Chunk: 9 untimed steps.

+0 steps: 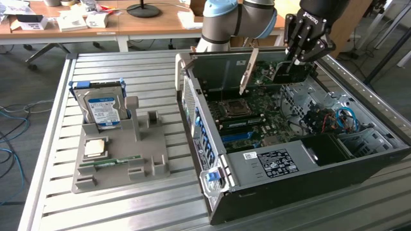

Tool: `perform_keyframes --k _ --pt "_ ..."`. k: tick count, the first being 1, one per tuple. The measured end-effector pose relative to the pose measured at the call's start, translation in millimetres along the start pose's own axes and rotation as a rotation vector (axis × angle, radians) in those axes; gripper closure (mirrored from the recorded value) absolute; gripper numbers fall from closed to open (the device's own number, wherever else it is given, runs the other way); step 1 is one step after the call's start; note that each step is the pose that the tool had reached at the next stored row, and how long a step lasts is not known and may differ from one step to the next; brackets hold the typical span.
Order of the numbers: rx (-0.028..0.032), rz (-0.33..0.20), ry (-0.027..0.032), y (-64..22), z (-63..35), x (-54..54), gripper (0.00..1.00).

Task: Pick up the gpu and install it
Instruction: 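Insert the gpu into the slot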

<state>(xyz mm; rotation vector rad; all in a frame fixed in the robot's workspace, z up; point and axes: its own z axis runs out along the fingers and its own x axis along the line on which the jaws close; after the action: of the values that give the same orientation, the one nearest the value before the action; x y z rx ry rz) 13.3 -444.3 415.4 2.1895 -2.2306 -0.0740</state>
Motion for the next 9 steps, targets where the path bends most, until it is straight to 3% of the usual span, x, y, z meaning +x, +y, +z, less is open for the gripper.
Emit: perform_keyframes --k 3,9 --pt "-0.0006 -0.025 0.0012 0.0 -0.1 0.0 0.73" --pt "-0.0006 -0.026 0.0012 0.0 0.0 0.0 0.73"
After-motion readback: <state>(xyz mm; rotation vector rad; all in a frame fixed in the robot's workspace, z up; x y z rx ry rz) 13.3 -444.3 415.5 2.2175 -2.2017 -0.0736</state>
